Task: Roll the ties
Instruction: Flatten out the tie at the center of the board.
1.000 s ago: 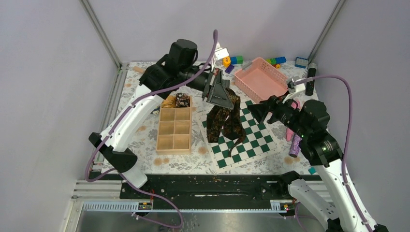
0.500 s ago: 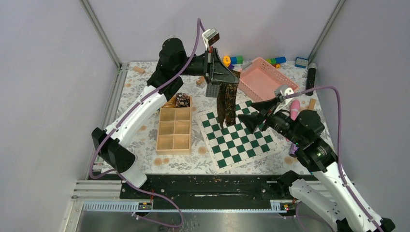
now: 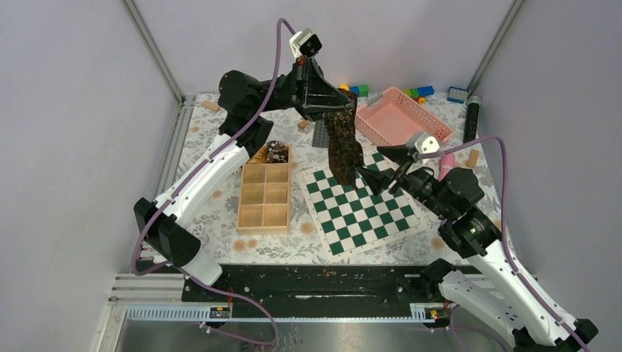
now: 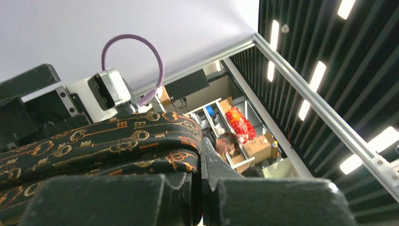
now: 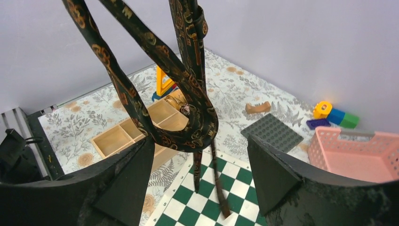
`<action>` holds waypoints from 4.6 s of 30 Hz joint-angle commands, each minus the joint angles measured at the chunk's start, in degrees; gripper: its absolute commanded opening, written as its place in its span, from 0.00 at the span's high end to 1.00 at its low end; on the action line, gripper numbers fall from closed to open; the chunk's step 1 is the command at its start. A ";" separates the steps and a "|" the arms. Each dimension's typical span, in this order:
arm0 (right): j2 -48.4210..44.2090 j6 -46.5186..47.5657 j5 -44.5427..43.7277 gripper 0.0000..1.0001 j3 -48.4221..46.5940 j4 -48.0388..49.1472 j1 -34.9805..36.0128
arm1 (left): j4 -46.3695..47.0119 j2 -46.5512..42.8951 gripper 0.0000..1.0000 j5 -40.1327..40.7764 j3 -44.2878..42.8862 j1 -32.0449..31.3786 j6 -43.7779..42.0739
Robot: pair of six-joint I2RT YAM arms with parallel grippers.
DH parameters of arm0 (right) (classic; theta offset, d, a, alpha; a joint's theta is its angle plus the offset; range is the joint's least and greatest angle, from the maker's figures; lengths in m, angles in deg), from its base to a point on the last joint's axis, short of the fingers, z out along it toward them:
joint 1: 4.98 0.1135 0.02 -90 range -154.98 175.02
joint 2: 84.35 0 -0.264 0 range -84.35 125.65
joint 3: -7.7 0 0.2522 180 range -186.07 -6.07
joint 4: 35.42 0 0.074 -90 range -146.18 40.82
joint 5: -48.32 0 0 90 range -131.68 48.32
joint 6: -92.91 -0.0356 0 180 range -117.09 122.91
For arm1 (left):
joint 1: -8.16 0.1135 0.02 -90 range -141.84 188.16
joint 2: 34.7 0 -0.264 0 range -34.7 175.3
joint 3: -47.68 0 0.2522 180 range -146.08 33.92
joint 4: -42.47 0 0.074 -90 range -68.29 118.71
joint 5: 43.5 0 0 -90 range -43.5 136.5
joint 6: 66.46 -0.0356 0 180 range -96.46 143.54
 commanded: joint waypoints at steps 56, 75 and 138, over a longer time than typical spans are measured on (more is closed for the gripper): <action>3.38 -8.95 -0.62 0.10 10.81 20.20 12.94 | 7.57 -3.72 1.00 -6.32 -2.24 -3.98 0.65; 9.20 -2.73 -9.38 0.34 -0.55 28.76 13.77 | 10.56 -4.68 1.00 -5.03 2.56 -5.13 2.03; 43.71 -0.59 -51.68 1.00 -71.37 -72.12 14.21 | -39.82 -22.34 0.13 92.36 24.82 -29.13 -95.69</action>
